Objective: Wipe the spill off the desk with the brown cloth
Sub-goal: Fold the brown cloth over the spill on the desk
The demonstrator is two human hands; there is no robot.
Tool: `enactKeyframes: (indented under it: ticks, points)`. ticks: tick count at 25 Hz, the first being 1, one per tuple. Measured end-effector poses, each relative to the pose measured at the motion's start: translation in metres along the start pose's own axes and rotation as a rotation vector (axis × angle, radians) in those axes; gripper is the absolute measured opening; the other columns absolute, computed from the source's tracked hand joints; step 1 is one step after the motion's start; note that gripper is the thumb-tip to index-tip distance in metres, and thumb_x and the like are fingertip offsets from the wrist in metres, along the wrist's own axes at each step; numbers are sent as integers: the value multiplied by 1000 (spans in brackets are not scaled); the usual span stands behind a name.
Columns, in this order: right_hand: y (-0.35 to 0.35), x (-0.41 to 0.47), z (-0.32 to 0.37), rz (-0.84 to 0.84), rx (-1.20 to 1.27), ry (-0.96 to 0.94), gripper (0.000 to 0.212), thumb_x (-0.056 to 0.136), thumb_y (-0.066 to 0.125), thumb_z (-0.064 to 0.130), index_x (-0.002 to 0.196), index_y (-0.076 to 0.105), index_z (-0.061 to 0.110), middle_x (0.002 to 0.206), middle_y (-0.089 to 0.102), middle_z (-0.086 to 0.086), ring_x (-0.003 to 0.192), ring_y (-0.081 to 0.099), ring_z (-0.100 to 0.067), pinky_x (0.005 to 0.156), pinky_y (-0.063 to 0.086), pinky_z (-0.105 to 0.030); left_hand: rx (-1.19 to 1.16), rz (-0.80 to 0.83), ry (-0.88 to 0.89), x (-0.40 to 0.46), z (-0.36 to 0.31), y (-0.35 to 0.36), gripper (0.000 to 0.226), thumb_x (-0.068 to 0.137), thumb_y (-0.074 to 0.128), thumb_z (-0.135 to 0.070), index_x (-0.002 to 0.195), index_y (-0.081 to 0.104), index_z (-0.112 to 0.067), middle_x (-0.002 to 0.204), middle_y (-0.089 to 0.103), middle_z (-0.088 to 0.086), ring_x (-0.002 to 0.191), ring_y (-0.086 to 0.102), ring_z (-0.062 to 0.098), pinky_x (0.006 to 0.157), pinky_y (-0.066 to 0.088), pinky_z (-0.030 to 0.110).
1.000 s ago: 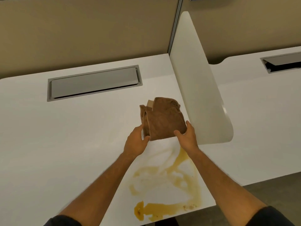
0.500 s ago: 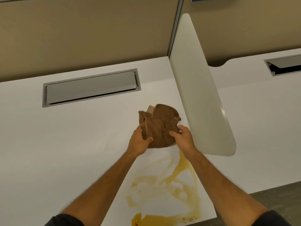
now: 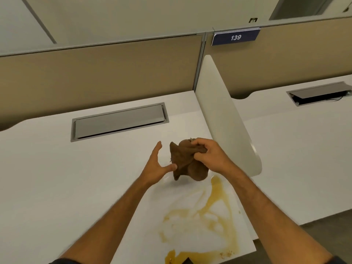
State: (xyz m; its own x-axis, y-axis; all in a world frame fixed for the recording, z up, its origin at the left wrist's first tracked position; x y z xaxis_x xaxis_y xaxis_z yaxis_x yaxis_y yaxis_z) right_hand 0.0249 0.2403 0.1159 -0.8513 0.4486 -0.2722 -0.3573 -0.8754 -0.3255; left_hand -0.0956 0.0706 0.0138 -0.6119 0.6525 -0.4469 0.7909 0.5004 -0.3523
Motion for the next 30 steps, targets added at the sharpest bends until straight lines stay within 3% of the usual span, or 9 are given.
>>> enactKeyframes:
  ticks: [2,6,8,11,14,18,23,27,30]
  points:
    - [1,-19,31,46,2,-42,30,84,59,5,101,72,27,92,71,10,91,66,-14,79,53,-21,-128,156,30,-24,-15,-1,105,79,90,-44,161,26,-36,168,34,-5,151,39,24,115,43,40]
    - [9,-57,70,-20,-9,-83,32,91,62,2,103,69,31,100,71,9,98,67,-15,82,58,-24,-357,309,54,-78,-39,3,86,58,91,-67,130,63,-31,122,75,-5,114,72,21,87,62,30]
    - [13,-75,72,-107,64,-61,34,92,65,4,112,67,32,110,70,6,104,67,-16,90,60,-32,-393,281,62,-99,-41,1,67,68,85,-62,124,68,-29,115,78,-6,107,75,20,81,62,29]
    - [22,-107,52,-232,425,48,45,95,71,20,136,56,31,133,64,-6,120,64,-27,101,57,-44,-473,254,49,-126,-37,-7,50,81,78,-54,124,70,-31,119,78,-6,108,76,18,82,62,31]
    - [55,-139,24,-113,510,192,74,83,76,44,148,42,33,146,54,-3,128,58,-29,101,55,-49,-546,248,36,-149,-37,-18,43,87,76,-50,123,71,-28,117,79,-4,106,77,18,79,62,28]
    - [86,-161,17,-5,502,124,96,83,85,22,155,27,46,147,52,-3,129,58,-30,103,53,-55,-477,220,65,-173,-41,-35,44,84,69,-55,120,71,-28,111,80,-9,102,77,14,76,61,27]
    - [81,-180,34,-111,238,-25,71,87,77,10,140,51,48,135,58,5,123,60,-20,94,60,-39,-369,50,135,-185,-36,-53,44,84,79,-47,115,74,-16,109,79,2,109,72,28,76,56,29]
    - [74,-203,31,-196,-3,-72,45,85,74,7,122,66,30,118,67,8,111,63,-16,78,55,-16,-424,-50,98,-200,-26,-60,49,93,79,-33,134,54,-22,125,68,4,108,68,21,73,54,28]
    - [72,-223,31,-275,-1,-94,31,88,69,8,111,71,30,109,70,9,104,65,-14,74,53,-13,-451,-13,110,-219,-22,-53,47,99,71,-32,139,46,-34,130,65,4,110,68,22,77,58,28]
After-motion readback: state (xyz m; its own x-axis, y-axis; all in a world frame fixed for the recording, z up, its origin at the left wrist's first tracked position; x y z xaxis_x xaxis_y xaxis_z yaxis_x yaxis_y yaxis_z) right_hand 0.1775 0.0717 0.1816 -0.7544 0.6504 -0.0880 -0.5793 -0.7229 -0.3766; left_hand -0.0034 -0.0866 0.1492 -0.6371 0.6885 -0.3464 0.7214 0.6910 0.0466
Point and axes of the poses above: each hand's wrist, its own x-axis towards the middle knuckle, its own y-axis out of the palm, z = x × y, the point moved 6 cm from there along x, towards the middle knuckle
